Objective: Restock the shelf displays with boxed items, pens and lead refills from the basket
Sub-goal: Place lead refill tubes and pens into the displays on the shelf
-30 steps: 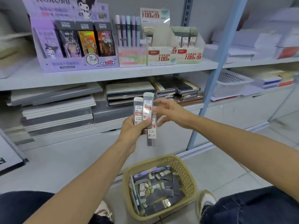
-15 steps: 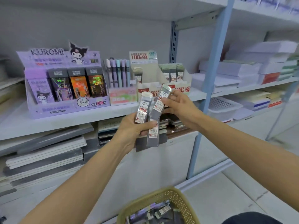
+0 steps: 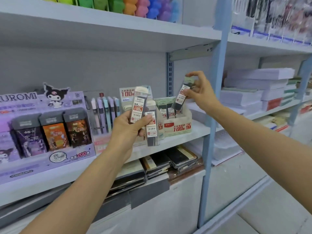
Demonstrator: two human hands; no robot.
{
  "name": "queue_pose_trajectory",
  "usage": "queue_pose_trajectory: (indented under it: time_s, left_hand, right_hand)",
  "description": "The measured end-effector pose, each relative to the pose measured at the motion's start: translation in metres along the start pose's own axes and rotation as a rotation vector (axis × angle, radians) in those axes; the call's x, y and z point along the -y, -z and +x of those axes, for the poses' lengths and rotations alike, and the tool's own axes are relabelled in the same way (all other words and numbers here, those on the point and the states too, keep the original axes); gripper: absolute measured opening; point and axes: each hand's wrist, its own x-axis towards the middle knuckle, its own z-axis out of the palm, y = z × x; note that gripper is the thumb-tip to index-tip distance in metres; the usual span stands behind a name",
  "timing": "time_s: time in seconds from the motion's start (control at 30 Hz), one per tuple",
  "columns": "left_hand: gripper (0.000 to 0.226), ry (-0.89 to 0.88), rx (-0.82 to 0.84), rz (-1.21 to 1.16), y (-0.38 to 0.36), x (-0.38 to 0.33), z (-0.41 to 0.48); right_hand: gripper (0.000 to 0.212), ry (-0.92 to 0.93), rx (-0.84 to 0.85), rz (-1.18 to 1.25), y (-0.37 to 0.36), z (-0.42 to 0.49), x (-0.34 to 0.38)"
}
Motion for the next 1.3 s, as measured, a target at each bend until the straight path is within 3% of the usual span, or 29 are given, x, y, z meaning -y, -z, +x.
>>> queue_pose_trajectory:
  time_s: [0.17, 0.37, 0.47, 0.67, 0.77, 0.87, 0.97, 1.17, 1.3]
  left_hand:
    - [0.025, 0.003, -0.002, 0.026, 0.005, 0.001, 0.008]
    - [0.022, 0.016, 0.007, 0.046, 0.006, 0.004, 0.007]
    - [0.02, 0.017, 0.003, 0.047, 0.007, 0.004, 0.004]
    - [0.021, 0.018, -0.004, 0.066, 0.008, 0.001, -0.001]
    - [0.021, 0.023, -0.016, 0.077, 0.006, 0.0, -0.004]
    - [0.022, 0.016, -0.009, 0.081, 0.001, -0.001, -0.008]
    - [0.025, 0.0, -0.002, 0.087, -0.004, -0.001, -0.012]
    - [0.016, -0.02, -0.029, 0.125, 0.002, -0.002, -0.024]
    - [0.014, -0.095, -0.053, 0.197, 0.008, -0.004, -0.032]
  right_hand:
    - [0.039, 0.017, 0.182, -0.251, -0.014, 0.009, -0.022]
    - [0.034, 0.009, 0.179, -0.242, -0.016, 0.014, -0.031]
    - [0.03, 0.004, 0.27, -0.378, -0.019, 0.013, -0.036]
    - [0.038, -0.004, 0.098, -0.527, -0.026, 0.003, -0.037]
    - [0.025, 0.068, -0.009, -0.377, -0.035, -0.014, -0.018]
    - [0.02, -0.029, 0.226, -0.038, -0.051, -0.037, 0.007]
    - [0.017, -0.054, 0.416, 0.039, -0.066, -0.055, 0.017]
    - [0.011, -0.116, 0.155, 0.24, -0.06, -0.056, 0.028]
    - [0.013, -0.107, 0.131, 0.25, -0.061, -0.056, 0.039]
